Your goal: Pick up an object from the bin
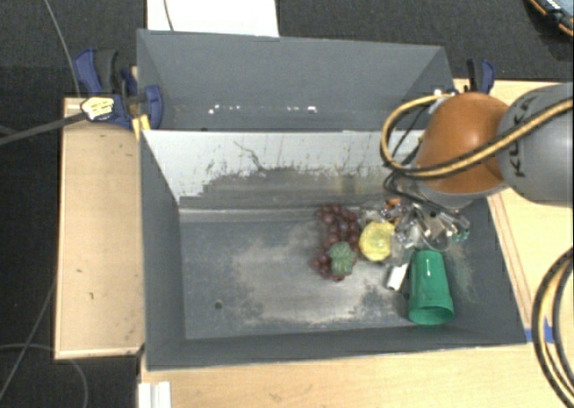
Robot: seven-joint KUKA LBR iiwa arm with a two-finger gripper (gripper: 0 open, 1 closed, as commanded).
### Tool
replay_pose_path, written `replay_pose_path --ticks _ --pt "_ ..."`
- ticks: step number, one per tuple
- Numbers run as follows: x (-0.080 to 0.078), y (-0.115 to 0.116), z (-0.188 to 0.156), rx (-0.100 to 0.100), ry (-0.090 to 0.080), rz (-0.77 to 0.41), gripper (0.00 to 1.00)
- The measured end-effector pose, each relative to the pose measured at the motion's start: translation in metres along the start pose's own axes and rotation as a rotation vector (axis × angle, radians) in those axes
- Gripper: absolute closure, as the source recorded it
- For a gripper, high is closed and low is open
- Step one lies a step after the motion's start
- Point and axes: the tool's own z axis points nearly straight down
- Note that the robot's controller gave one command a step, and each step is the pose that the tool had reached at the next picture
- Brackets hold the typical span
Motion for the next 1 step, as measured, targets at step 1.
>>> replay_pose_path --ticks 1 --pt "0.0000 0.0000 0.0000 0.000 0.000 0.000 1.00"
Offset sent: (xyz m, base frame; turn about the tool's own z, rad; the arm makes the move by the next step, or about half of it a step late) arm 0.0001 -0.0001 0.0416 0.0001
